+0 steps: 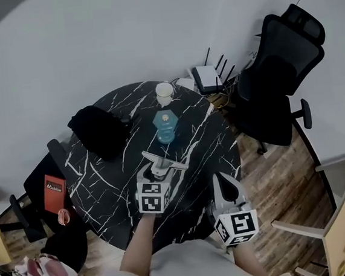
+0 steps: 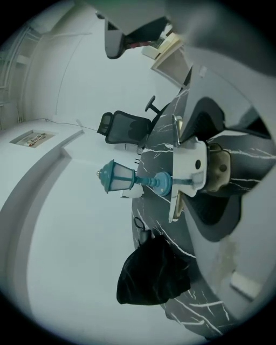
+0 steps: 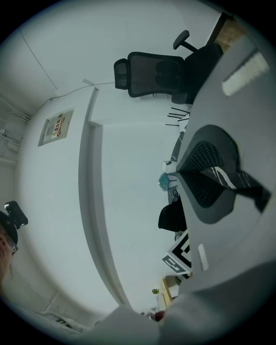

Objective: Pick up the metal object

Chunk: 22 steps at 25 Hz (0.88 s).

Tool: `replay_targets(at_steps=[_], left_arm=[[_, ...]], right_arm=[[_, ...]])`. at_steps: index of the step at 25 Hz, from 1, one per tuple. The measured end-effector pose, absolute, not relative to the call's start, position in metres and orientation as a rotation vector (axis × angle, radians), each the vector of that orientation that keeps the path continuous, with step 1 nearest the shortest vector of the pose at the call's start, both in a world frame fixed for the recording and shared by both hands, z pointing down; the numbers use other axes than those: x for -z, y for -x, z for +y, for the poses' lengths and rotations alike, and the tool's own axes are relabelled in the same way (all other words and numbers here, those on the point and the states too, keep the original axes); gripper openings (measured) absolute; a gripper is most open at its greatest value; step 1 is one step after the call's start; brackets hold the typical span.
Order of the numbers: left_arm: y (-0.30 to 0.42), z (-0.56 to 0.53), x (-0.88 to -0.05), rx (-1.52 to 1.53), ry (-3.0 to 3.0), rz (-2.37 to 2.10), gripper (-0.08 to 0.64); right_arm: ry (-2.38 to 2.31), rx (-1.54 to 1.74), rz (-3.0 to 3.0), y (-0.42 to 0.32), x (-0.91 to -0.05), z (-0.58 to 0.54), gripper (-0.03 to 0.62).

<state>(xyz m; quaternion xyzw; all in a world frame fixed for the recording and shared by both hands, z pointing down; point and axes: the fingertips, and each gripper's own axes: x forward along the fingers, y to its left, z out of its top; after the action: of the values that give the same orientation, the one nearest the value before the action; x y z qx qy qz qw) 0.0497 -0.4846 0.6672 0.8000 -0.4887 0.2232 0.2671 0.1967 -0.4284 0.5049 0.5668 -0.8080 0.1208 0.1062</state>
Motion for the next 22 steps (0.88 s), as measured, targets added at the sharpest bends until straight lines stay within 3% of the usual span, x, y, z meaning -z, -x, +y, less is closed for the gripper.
replay_targets(at_steps=[22], left_arm=[[-0.023, -0.43, -0.533, -0.333, -2.358, -1.355, 0.305]], right_arm=[[-1.727, -0.233, -2.443, -0.163, -0.462, -0.414, 0.002]])
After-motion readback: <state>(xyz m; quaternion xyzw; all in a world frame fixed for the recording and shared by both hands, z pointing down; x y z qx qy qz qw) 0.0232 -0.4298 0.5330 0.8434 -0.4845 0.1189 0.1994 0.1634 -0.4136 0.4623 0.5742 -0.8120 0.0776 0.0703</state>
